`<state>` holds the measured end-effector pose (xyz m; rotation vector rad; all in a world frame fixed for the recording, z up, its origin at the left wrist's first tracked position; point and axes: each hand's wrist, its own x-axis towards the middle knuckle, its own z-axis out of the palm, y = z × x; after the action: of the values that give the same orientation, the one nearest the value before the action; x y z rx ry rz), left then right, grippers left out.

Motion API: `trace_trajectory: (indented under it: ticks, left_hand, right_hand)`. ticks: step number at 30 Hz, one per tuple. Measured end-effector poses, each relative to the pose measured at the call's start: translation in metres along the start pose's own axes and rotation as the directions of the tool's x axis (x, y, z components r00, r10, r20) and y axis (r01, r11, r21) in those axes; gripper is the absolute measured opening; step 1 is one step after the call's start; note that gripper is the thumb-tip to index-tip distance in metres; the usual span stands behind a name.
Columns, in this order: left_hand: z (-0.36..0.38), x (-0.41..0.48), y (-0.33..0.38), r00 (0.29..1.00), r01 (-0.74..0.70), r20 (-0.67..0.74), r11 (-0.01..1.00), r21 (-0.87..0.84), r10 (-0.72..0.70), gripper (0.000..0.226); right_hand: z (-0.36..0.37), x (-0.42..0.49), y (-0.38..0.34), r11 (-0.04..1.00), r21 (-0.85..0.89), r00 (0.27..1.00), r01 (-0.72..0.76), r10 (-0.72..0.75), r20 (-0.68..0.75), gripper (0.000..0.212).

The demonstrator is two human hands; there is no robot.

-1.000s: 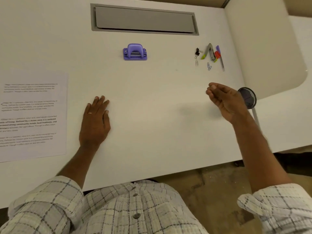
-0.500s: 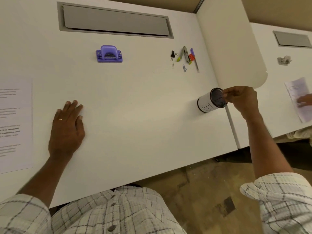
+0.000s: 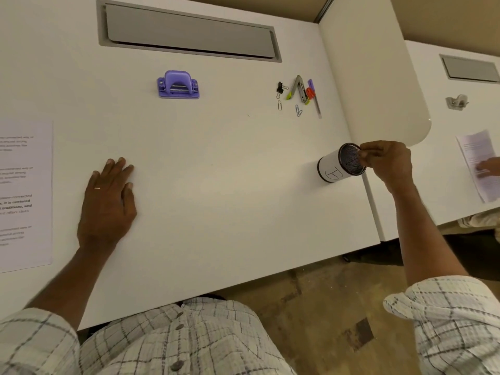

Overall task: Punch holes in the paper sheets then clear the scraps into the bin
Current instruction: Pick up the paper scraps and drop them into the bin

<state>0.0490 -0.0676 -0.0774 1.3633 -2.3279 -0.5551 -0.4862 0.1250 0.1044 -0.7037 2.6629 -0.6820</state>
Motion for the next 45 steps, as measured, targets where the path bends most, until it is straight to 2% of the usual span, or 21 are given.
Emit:
trace_trajectory:
  ticks: [4, 7, 8, 10, 12, 15, 19, 23, 27, 33, 39, 43, 45]
  left_hand:
    - [0.005, 0.001, -0.004, 1.000, -0.008, -0.027, 1.000, 0.008, 0.008, 0.048]
    - [0.005, 0.002, -0.003, 0.999, -0.007, -0.049, 1.000, 0.003, 0.008, 0.045]
    - [0.005, 0.001, -0.002, 0.998, -0.010, -0.061, 1.000, 0.009, 0.010, 0.044]
    - [0.004, 0.001, -0.002, 0.997, -0.011, -0.070, 1.000, 0.026, 0.013, 0.043]
    - [0.003, 0.002, -0.003, 0.998, -0.008, -0.056, 1.000, 0.030, 0.009, 0.043]
    - [0.004, 0.001, -0.005, 0.999, -0.012, -0.043, 0.999, 0.033, 0.014, 0.043]
    - [0.002, 0.001, -0.003, 1.000, 0.003, -0.031, 0.999, 0.038, -0.002, 0.043]
    - [0.000, 0.001, -0.001, 1.000, 0.012, -0.025, 0.999, 0.037, -0.011, 0.043]
    - [0.001, 0.001, -0.001, 1.000, 0.012, -0.022, 0.999, 0.034, -0.011, 0.043]
    - [0.002, 0.001, -0.002, 0.999, 0.018, -0.030, 1.000, 0.026, -0.018, 0.044]
    - [0.002, 0.001, -0.001, 0.999, 0.022, -0.030, 0.999, 0.024, -0.021, 0.043]
    - [0.001, 0.001, -0.002, 0.999, 0.020, -0.025, 1.000, 0.023, -0.019, 0.044]
    - [0.001, 0.001, -0.001, 0.999, 0.019, -0.026, 1.000, 0.024, -0.019, 0.044]
  right_hand:
    - [0.000, -0.002, -0.007, 0.978, -0.195, 0.986, 0.068, -0.095, -0.135, 0.018]
    - [0.010, -0.008, -0.019, 0.979, -0.197, 0.956, 0.058, -0.111, -0.271, 0.032]
    - [0.016, -0.011, -0.022, 0.982, -0.173, 0.952, 0.082, -0.128, -0.279, 0.030]
    - [0.035, -0.018, -0.030, 0.983, -0.074, 0.961, 0.168, -0.180, -0.211, 0.019]
    - [0.061, -0.029, -0.041, 0.964, 0.048, 0.962, 0.261, -0.256, -0.092, 0.028]
    - [0.113, -0.057, -0.072, 0.907, 0.095, 0.909, 0.411, -0.416, 0.037, 0.025]
    - [0.185, -0.103, -0.105, 0.873, 0.214, 0.859, 0.438, -0.477, 0.185, 0.028]
    - [0.232, -0.121, -0.116, 0.883, 0.149, 0.855, 0.445, -0.468, 0.222, 0.026]
    - [0.250, -0.118, -0.116, 0.861, -0.001, 0.843, 0.508, -0.497, 0.203, 0.024]
    - [0.252, -0.119, -0.122, 0.713, -0.215, 0.744, 0.667, -0.650, 0.154, 0.016]
    - [0.252, -0.111, -0.134, 0.531, -0.365, 0.631, 0.765, -0.732, 0.258, 0.019]
    - [0.258, -0.110, -0.141, 0.469, -0.434, 0.618, 0.769, -0.721, 0.315, 0.019]
    - [0.260, -0.109, -0.141, 0.495, -0.415, 0.630, 0.764, -0.710, 0.314, 0.016]
